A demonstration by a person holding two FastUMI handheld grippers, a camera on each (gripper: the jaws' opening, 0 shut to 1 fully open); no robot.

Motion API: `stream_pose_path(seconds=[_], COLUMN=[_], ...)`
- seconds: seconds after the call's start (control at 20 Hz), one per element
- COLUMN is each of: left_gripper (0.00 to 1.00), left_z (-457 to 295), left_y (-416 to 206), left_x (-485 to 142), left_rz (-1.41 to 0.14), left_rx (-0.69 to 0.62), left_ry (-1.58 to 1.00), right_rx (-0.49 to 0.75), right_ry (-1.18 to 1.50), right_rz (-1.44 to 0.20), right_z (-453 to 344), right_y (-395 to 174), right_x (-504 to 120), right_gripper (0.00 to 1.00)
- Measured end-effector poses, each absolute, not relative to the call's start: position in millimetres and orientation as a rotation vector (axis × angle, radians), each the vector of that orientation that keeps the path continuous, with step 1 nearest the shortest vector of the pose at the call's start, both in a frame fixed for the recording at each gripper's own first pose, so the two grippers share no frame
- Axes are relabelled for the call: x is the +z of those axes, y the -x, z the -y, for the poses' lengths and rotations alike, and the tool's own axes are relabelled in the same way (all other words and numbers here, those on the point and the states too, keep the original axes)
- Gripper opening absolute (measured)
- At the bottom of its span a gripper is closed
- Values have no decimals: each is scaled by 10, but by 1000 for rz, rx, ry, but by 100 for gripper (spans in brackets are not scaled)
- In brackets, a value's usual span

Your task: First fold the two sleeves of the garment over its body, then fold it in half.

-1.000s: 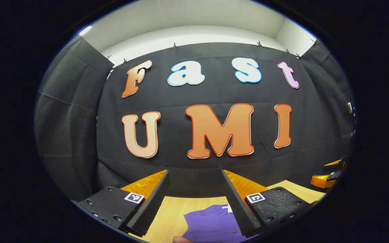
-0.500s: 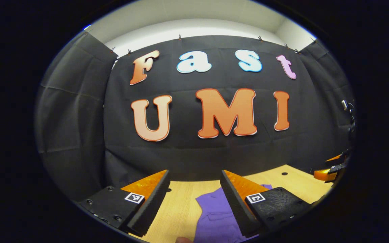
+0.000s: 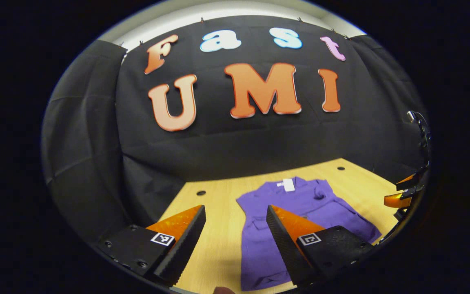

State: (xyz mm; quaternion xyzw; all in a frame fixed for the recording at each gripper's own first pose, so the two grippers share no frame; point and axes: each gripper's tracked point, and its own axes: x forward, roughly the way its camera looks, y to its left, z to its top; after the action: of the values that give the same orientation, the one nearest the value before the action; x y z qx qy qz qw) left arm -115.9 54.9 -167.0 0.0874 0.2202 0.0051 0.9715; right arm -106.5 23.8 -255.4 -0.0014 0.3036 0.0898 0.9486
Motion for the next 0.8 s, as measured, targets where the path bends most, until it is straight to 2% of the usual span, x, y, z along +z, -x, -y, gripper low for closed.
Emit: stream_pose_path(seconds=[0.2, 0.25, 0.5, 0.6, 0.65, 0.7, 0.8], left_gripper=[95, 92, 96, 97, 97, 97, 97], left_z=[-584, -618, -698, -741, -776, -804, -828], left_y=[1434, 1491, 1844, 1851, 1880, 1879, 1870], left_x=[-2477, -2646, -3430, -3610, -3656, -3705, -3731], left_rz=[-686, -743, -1029, -1118, -1171, -1214, -1290], left_rx=[-15, -14, -22, -6, -2, 5, 14], left_ry=[-145, -144, -147, -118, -96, -77, -41], right_rx=[177, 185, 171, 184, 181, 181, 200], right_ry=[-32, -45, -27, -29, -22, -19, -41], right_rz=[-812, -858, -1027, -1070, -1089, -1106, -1148], right_z=[-242, -256, -190, -206, -181, -179, -245], right_y=[1310, 1372, 1597, 1647, 1668, 1680, 1717], right_x=[-3159, -3306, -3803, -3864, -3913, -3942, -3992], right_gripper=[96, 97, 97, 96, 100, 97, 96])
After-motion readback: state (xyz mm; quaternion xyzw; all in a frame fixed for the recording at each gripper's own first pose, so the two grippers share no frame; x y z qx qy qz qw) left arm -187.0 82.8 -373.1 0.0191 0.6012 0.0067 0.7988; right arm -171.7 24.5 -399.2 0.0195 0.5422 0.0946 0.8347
